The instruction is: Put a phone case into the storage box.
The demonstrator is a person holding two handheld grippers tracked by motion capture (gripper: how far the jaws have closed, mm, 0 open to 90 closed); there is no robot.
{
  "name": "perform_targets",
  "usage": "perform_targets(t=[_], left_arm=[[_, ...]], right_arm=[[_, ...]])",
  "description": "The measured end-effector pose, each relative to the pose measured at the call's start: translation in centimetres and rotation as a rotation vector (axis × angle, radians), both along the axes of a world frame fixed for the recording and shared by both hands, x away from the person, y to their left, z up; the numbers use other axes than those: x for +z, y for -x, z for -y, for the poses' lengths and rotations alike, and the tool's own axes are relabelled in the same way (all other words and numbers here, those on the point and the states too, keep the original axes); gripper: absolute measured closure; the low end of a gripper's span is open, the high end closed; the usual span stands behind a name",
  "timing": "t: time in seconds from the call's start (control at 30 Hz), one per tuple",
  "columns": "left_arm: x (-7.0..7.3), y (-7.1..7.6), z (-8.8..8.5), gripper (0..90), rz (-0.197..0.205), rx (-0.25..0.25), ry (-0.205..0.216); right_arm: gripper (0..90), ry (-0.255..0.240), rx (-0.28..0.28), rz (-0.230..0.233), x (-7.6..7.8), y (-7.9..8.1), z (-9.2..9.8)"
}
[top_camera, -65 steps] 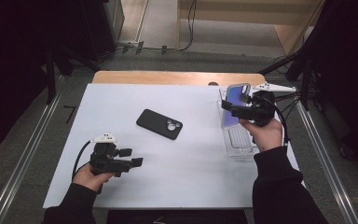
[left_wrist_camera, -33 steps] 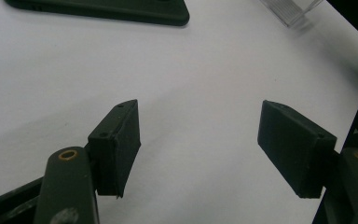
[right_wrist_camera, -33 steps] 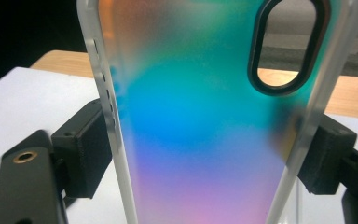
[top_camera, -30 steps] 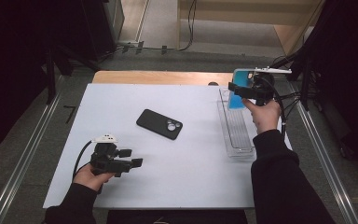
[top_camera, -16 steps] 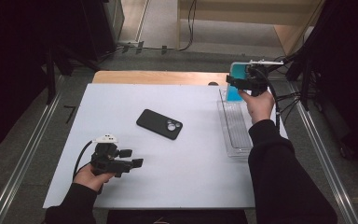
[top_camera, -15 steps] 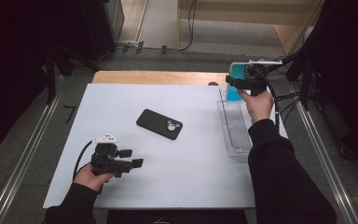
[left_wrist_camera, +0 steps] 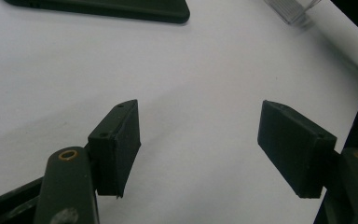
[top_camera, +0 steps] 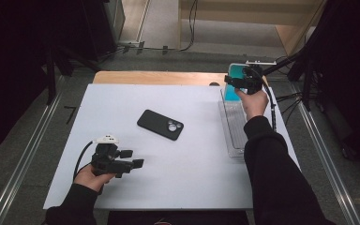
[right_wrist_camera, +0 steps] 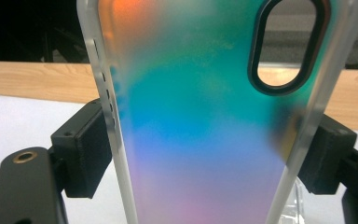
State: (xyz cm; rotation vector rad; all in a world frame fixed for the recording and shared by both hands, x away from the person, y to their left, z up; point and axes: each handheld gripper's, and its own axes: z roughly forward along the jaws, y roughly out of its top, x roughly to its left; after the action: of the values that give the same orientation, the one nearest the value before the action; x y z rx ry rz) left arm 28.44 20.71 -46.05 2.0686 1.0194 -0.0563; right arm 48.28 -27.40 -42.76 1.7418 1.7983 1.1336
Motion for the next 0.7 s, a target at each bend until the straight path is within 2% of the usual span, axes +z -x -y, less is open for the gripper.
perform_targets(t=[0.17,0.47,0.7], left_arm=[[0.0,0.0,0.0,29.8,-0.002,0.004,0.002],[-0.1,-0.1,0.0,29.8,-0.004,-0.001,0.003],[-0.1,-0.1,0.0,29.8,-0.004,-0.001,0.001]], right_arm=[[15.9,0.006,-0.006,-0.018,-1.1,-0.6,-0.2],[15.8,0.052,-0.011,-0.057,-2.7,-1.2,-0.3],[15.5,0.065,-0.016,-0.069,-3.0,-1.4,-0.5]])
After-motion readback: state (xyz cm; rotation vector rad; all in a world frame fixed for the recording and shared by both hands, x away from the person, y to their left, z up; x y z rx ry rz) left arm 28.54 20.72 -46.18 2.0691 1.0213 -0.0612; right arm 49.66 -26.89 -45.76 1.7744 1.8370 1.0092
